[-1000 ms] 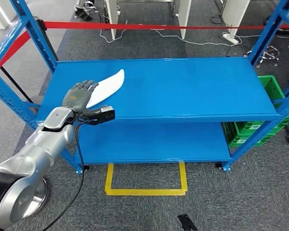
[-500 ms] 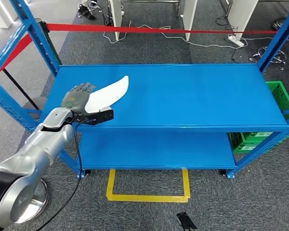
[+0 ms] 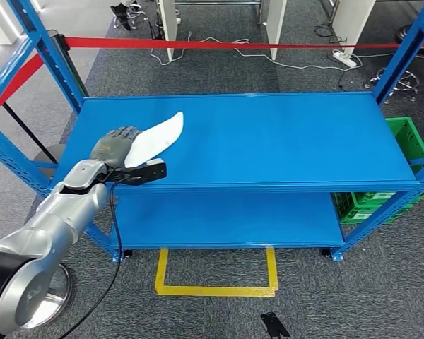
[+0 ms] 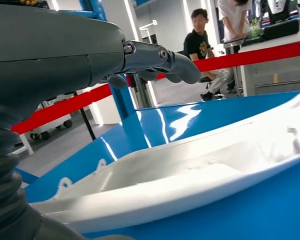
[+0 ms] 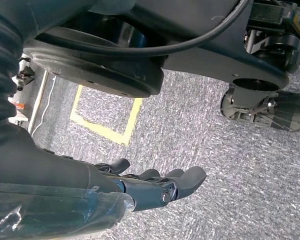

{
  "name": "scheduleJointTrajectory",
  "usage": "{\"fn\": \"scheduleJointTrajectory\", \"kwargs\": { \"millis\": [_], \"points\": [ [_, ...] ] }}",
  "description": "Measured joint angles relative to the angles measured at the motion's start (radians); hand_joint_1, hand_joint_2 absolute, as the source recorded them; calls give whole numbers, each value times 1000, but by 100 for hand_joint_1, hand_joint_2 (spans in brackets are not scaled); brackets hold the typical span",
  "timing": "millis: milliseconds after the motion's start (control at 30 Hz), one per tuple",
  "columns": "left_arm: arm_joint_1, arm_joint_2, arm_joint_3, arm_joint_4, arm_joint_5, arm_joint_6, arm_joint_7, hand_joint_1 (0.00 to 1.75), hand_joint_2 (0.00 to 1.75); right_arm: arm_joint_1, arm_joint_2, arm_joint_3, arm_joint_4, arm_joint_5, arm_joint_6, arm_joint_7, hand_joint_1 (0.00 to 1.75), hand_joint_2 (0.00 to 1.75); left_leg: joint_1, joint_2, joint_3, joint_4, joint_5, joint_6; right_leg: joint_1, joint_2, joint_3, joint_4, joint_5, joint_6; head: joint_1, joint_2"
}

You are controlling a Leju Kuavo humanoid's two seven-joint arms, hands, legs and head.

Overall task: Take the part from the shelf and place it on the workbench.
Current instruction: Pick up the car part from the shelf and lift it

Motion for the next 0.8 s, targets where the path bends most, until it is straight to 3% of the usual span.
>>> {"fn": "scheduleJointTrajectory", "kwargs": {
  "millis": [467,800],
  "points": [
    [7,16,1,9,17,-57,25,0,175,0,0,0,0,10,0,1,0,175,-5,0,0,1,3,3,-5,-2,1,-1,4,4,0,0],
    [58,50,12,21,43,-93,73,0,175,0,0,0,0,19,0,3,0,175,-5,0,0,1,3,3,-5,-2,1,-1,4,4,0,0]
  ]
}}
